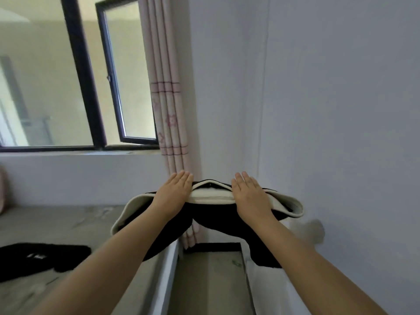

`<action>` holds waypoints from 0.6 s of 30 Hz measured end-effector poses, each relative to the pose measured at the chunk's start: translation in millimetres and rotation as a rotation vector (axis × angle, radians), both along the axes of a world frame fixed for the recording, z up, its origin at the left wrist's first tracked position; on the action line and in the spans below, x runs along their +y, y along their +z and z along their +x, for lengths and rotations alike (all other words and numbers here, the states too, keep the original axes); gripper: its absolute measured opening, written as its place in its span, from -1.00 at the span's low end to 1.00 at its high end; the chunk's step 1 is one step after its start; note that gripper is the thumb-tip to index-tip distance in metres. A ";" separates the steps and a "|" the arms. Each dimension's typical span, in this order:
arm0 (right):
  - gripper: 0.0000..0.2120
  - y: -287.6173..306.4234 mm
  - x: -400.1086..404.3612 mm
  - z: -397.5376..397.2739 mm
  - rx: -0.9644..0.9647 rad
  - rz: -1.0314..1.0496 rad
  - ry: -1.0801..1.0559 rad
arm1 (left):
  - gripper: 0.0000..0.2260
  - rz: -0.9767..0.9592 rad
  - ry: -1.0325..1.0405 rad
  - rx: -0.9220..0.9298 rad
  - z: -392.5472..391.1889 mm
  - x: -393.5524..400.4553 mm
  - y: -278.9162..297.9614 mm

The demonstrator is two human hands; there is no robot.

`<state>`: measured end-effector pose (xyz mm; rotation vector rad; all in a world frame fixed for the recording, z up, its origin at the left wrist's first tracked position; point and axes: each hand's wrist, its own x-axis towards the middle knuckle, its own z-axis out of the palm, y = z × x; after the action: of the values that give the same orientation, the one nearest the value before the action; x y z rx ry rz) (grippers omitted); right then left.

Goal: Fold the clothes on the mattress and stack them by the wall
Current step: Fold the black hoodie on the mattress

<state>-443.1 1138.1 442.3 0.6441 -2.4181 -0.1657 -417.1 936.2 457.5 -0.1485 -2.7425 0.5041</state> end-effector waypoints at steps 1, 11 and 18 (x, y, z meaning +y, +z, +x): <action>-0.52 -1.6 -11.3 -17.8 0.019 -0.057 0.047 | -0.52 -0.004 0.035 -0.007 -13.1 -9.8 -0.9; -0.50 -38.3 -152.2 -159.2 -0.161 -0.052 0.372 | -0.52 0.003 0.337 -0.105 -99.4 -135.8 -41.1; -0.51 -97.7 -276.5 -270.3 -0.309 0.040 0.517 | -0.51 0.091 0.404 -0.217 -190.8 -255.8 -100.3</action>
<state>-713.5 861.5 344.5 1.3703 -2.4416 0.1092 -607.9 680.5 357.1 0.4044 -3.0122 0.4884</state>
